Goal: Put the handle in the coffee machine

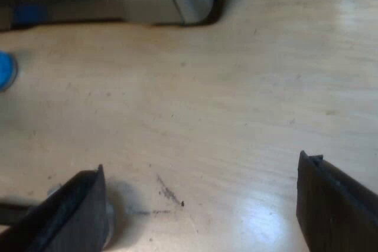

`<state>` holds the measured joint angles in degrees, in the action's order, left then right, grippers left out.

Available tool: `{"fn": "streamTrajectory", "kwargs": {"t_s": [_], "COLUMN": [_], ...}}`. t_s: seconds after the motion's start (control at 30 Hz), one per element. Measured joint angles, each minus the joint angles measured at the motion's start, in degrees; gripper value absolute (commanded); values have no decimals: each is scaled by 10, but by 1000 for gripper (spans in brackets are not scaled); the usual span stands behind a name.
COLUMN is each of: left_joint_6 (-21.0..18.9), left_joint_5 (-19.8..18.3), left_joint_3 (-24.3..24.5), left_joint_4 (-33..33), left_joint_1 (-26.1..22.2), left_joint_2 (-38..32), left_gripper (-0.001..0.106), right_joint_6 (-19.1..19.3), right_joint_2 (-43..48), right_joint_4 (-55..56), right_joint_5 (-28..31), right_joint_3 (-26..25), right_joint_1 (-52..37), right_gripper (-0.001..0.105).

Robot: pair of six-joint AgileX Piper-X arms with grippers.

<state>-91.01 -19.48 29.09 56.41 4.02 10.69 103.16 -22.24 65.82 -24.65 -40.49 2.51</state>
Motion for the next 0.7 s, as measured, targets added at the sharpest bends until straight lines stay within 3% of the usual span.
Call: {"fn": "streamTrajectory", "kwargs": {"t_s": [0.17, 0.3, 0.53, 0.67, 0.7], "left_joint_6": [1, 1, 1, 1, 1], "left_joint_5": [-9, -7, 3, -64, -83], "left_joint_3": [19, 23, 23, 23, 23], "left_joint_4": [0, -2, -13, -9, -6], "left_joint_1": [0, 0, 0, 0, 0], "left_joint_2": [26, 25, 25, 25, 27], "left_gripper": [79, 78, 62, 65, 70], "right_joint_6": [1, -23, -33, -51, -55], "right_joint_2": [-4, -4, -4, -4, -4], "right_joint_4": [5, 5, 5, 6, 8], "right_joint_5": [0, 4, 4, -3, -5], "right_joint_3": [-1, -1, -1, -1, -1], "right_joint_1": [46, 70, 77, 77, 77], "right_gripper": [69, 69, 69, 72, 75]}}
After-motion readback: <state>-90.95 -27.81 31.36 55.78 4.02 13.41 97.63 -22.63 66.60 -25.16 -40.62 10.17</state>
